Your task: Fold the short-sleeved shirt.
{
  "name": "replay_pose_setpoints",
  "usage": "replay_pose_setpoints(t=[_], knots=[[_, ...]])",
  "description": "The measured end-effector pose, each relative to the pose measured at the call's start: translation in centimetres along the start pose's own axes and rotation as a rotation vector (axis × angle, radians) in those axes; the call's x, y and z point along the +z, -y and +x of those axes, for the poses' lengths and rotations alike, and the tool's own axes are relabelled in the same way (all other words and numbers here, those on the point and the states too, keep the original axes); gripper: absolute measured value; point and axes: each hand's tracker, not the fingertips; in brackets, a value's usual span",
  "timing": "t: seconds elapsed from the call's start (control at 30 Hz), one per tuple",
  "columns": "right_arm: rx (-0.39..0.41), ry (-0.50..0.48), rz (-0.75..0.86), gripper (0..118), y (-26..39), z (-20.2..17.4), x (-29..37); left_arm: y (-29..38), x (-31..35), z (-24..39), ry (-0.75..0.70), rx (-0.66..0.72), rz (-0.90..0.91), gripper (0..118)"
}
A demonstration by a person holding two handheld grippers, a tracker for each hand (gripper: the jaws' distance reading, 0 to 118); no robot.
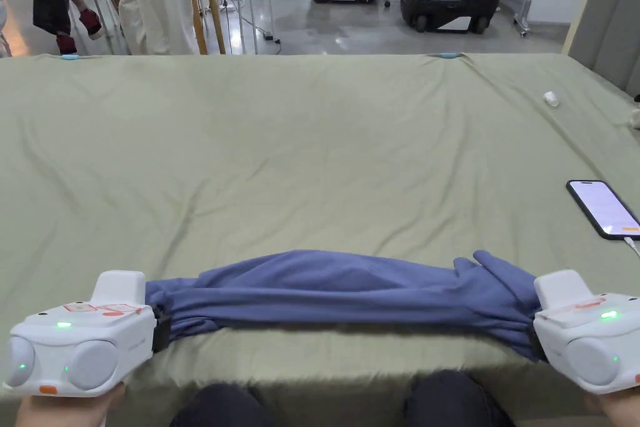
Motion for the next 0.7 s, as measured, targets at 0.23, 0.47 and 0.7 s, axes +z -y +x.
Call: replay_pose_setpoints(t=[0.23, 0.47, 0.7], knots=[[-0.039, 0.018, 0.017, 0, -0.3, 0.2, -0.5, -0.3, -0.3, 0.3, -0.015, -0.009, -0.004, 1], [-0.188, 0.029, 0.123, 94, -0.1, 2.5, 4.3, -0.7, 1.9, 0.3, -0.068, -0.010, 0.055, 112], [-0.227, -0.006, 0.274, 50, -3.2, 2.2, 7.2, -3.3, 4.5, 0.8, -0.031, -0.001, 0.166, 78]])
